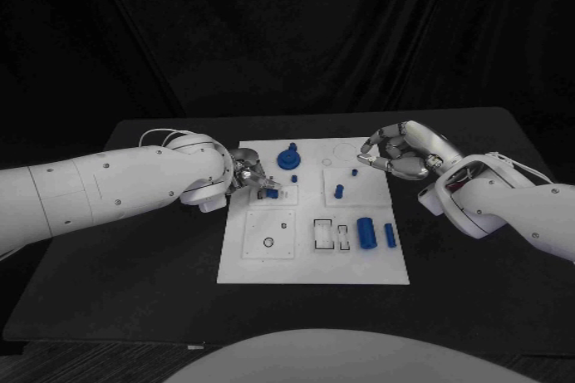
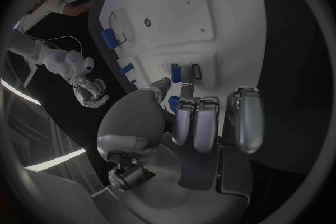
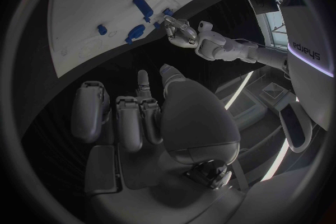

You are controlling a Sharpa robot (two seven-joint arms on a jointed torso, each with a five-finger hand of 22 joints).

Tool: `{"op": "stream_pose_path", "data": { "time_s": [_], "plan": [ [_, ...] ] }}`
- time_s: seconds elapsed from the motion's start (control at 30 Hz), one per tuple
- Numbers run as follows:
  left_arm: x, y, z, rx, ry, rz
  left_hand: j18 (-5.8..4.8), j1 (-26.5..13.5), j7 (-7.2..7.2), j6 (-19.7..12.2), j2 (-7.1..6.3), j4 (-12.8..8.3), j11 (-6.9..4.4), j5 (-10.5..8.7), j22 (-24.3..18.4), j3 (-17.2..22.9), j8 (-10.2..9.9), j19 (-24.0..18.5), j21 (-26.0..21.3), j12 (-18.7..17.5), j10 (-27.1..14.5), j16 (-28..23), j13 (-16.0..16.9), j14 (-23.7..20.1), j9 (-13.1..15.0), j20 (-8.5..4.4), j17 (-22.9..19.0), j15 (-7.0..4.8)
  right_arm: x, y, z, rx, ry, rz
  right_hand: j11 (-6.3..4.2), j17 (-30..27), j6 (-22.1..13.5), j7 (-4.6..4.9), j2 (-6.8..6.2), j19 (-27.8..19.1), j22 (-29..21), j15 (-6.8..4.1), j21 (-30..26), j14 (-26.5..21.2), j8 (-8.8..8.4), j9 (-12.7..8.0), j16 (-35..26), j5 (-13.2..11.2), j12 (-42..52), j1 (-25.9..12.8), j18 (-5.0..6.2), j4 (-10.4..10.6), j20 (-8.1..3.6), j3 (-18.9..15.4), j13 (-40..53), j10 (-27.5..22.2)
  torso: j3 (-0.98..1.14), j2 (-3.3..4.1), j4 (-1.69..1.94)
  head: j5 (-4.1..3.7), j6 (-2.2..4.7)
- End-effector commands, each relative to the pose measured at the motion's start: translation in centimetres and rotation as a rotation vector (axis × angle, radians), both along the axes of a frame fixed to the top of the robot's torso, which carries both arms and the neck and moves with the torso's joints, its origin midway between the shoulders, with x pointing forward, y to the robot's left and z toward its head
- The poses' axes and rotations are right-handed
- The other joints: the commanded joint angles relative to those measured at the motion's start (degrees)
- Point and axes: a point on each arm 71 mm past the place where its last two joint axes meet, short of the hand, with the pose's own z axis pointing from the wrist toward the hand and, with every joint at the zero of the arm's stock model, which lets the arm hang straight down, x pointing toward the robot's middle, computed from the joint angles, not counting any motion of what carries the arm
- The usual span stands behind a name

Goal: Assemble the parts on the task board

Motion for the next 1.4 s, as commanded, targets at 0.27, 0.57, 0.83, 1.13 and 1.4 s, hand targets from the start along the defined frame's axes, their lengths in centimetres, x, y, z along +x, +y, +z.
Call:
{"op": "stream_pose_path", "data": {
  "time_s": [0.27, 0.57, 0.83, 1.13, 1.4],
  "plan": [
    [-0.08, -0.46, 0.04, -0.028, -0.011, -0.029, -0.72, 1.1, -0.18, 0.3, 0.09, 0.0, -0.23, 0.67, 11.5, -1.1, -0.7, 0.6, -0.6, 0.1, 6.3, 0.8, 15.1, 6.2, 0.8, -0.27, 15.2, -0.37, 0.03, -0.06, -0.23, -0.006, 0.015, -0.014, 0.19, 15.9, -0.5, -0.06, 1.05, -0.5, 10.9, 0.30, -1.2, 6.3, 0.88, 0.3, 1.4, 1.4, 1.0, -0.9, -1.04, 0.4, 0.09, -0.1, 15.5, 5.9, 0.01, -0.01, 0.01, -0.03, -0.01],
    [-0.07, -0.65, 0.02, -0.044, -0.004, -0.038, -0.70, 1.3, -0.21, 0.3, 0.16, -0.1, -0.26, 0.73, 11.4, -1.1, -0.7, 0.5, -0.7, 0.1, 6.3, 0.8, 15.1, 6.2, 0.8, -0.27, 15.2, -0.39, 0.06, -0.03, -0.30, -0.007, 0.020, -0.016, 0.20, 15.9, -0.6, -0.06, 1.21, -0.5, 10.9, 0.31, -1.4, 6.3, 0.91, 0.3, 1.4, 1.5, 1.0, -0.8, -1.01, 0.4, 0.10, 0.1, 15.5, 5.9, -0.01, 0.02, -0.03, 0.04, -0.01],
    [-0.07, -0.78, -0.04, -0.044, 0.005, -0.049, -0.64, 1.8, -0.25, 0.3, 0.32, -0.3, -0.30, 0.83, 11.4, -1.0, -0.7, 0.4, -0.9, 0.1, 6.3, 0.8, 15.1, 6.2, 0.9, -0.28, 15.2, -0.42, 0.07, 0.02, -0.34, -0.008, 0.023, -0.016, 0.20, 15.9, -0.6, -0.06, 1.21, -0.5, 10.9, 0.31, -1.4, 6.3, 0.91, 0.3, 1.4, 1.5, 1.0, -0.8, -1.01, 0.4, 0.10, 0.1, 15.5, 5.9, 0.02, -0.01, 0.00, 0.04, -0.01],
    [-0.09, -0.92, -0.13, -0.039, 0.016, -0.058, -0.65, 2.9, -0.37, 0.3, 0.54, -0.8, -0.39, 1.09, 11.4, -0.9, -0.7, 0.4, -0.9, 0.1, 6.3, 0.8, 15.1, 6.2, 1.2, -0.33, 15.2, -0.48, 0.08, 0.01, -0.36, -0.009, 0.024, -0.017, 0.20, 15.9, -0.6, -0.05, 1.29, -0.6, 10.9, 0.32, -1.4, 6.3, 0.92, 0.2, 1.4, 1.6, 1.0, -0.7, -0.99, 0.4, 0.10, 0.1, 15.5, 5.9, 0.01, 0.00, -0.01, 0.06, -0.01],
    [-0.11, -0.91, -0.22, -0.031, 0.027, -0.061, -0.66, 5.2, -0.70, 0.7, 0.64, -2.3, -0.68, 3.31, 11.4, -0.6, -0.3, 0.4, -0.9, 0.1, 6.3, 0.8, 15.1, 6.2, 1.9, -0.54, 15.2, -0.72, 0.10, -0.01, -0.38, -0.009, 0.024, -0.018, 0.21, 15.9, -0.6, -0.05, 1.28, -0.6, 10.8, 0.32, -1.5, 6.3, 0.92, 0.2, 1.4, 1.6, 1.0, -0.6, -0.97, 0.4, 0.10, 0.1, 15.5, 5.9, -0.01, -0.01, -0.02, -0.02, -0.01]
  ]
}}
